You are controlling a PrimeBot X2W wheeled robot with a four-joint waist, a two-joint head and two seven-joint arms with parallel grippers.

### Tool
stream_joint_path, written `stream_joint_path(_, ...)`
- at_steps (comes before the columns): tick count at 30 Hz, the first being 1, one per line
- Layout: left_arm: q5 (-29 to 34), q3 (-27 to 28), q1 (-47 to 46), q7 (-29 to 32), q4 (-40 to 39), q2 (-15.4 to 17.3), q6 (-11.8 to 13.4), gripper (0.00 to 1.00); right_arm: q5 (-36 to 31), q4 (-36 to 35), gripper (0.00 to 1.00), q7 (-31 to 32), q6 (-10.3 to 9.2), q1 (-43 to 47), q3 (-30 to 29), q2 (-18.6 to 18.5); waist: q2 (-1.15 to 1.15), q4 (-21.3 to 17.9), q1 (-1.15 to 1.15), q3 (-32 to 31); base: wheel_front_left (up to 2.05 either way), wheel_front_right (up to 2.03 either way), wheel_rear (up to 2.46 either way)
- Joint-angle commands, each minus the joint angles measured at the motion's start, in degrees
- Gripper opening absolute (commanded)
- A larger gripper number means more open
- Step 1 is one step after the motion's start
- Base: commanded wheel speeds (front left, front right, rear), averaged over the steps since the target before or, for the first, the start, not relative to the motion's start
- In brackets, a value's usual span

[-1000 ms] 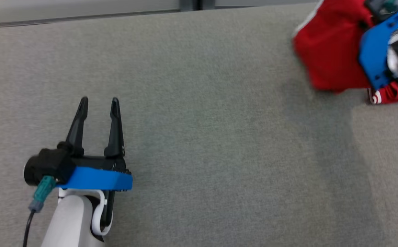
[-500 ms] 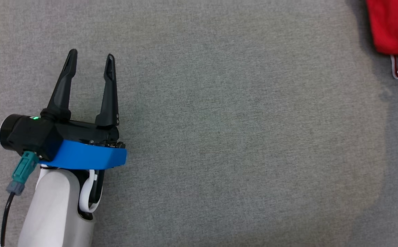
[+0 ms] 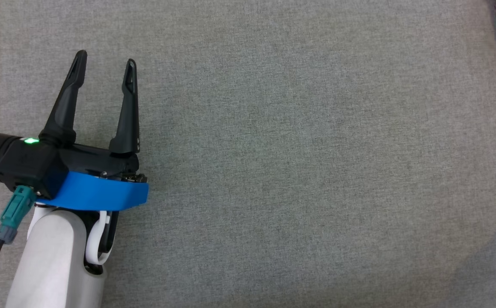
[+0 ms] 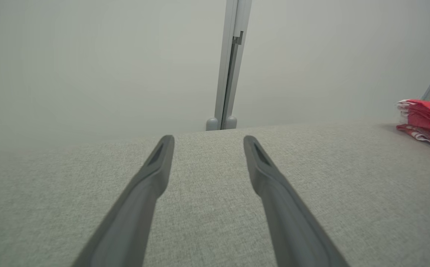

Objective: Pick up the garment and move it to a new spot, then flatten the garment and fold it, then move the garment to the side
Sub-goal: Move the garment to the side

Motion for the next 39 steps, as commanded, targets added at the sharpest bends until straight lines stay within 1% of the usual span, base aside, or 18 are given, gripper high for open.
stream_joint_path(1,-0.3,-0.1,-0.3,-0.1,0.1,0.1,0.2,1.0,-2.8,-1.4,1.0,-1.7,-0.01,1.1,-1.3,1.1,-0.01,0.1,0.0,-0.4,0.0,0.0,0.0)
stream_joint_path(4,-0.5,-0.1,0.0,-0.7,1.1,-0.2,0.5,1.0,-5.4,-3.1,1.0,-4.2,-0.01,1.6,-4.4,4.2,-0.01,0.0,0.0,-2.0,0.0,0.0,0.0)
stream_joint_path(6,-0.9,0.2,0.6,-1.3,2.1,-0.4,0.9,1.0,-5.2,-3.4,1.0,-5.5,-0.01,2.0,-7.4,7.8,-0.01,-0.3,0.0,-3.5,0.0,0.0,0.0)
stream_joint_path(8,-1.0,0.4,1.5,-1.7,3.5,-0.3,1.3,1.0,-5.3,-4.1,1.0,-7.7,0.0,3.2,-8.9,10.8,-0.01,-0.3,0.0,-5.5,0.0,0.0,0.0)
stream_joint_path(12,-1.9,1.3,3.8,-2.9,7.3,-0.8,2.2,1.0,-4.1,-5.9,1.0,-12.7,-0.01,7.2,-9.5,16.3,-0.01,-0.2,0.0,-10.4,0.0,0.0,0.0)
stream_joint_path(14,-2.2,1.6,5.4,-3.5,9.3,-0.9,2.6,1.0,-2.1,-6.9,1.0,-14.8,-0.01,10.2,-9.5,18.5,-0.01,0.0,0.0,-12.9,0.0,0.0,0.0)
stream_joint_path(17,-2.6,2.1,7.8,-4.8,12.0,-0.7,3.0,1.0,1.3,-9.3,1.0,-16.5,-0.01,14.6,-6.7,21.8,-0.01,0.0,0.0,-16.7,0.0,0.0,0.0)
stream_joint_path(21,-3.5,3.1,11.6,-6.1,14.7,-1.2,4.1,1.0,5.7,-14.0,1.0,-16.7,-0.01,21.8,-2.4,24.5,-0.01,0.2,0.0,-21.7,0.0,0.0,0.0)
stream_joint_path(26,-4.4,3.8,15.6,-7.2,16.6,-1.8,5.1,1.0,10.5,-23.0,1.0,-15.9,0.0,31.9,-1.3,26.8,-0.01,1.2,0.0,-26.5,0.0,0.0,0.0)
stream_joint_path(30,-5.0,3.8,17.8,-8.0,18.1,-2.4,5.1,1.0,10.8,-29.5,1.0,-14.8,0.0,39.6,-3.2,29.1,-0.01,2.4,0.0,-29.3,0.0,0.0,0.0)
stream_joint_path(34,-5.2,3.9,19.8,-8.2,19.1,-2.1,5.3,1.0,10.1,-34.5,1.0,-13.9,0.0,45.5,-4.8,32.4,-0.01,2.9,0.0,-31.5,0.0,0.0,0.0)
stream_joint_path(39,-5.0,3.7,21.6,-8.6,20.3,-1.8,5.4,1.0,9.6,-37.5,1.0,-12.5,0.0,50.9,-5.1,34.2,-0.01,2.9,0.0,-33.3,0.0,0.0,0.0)
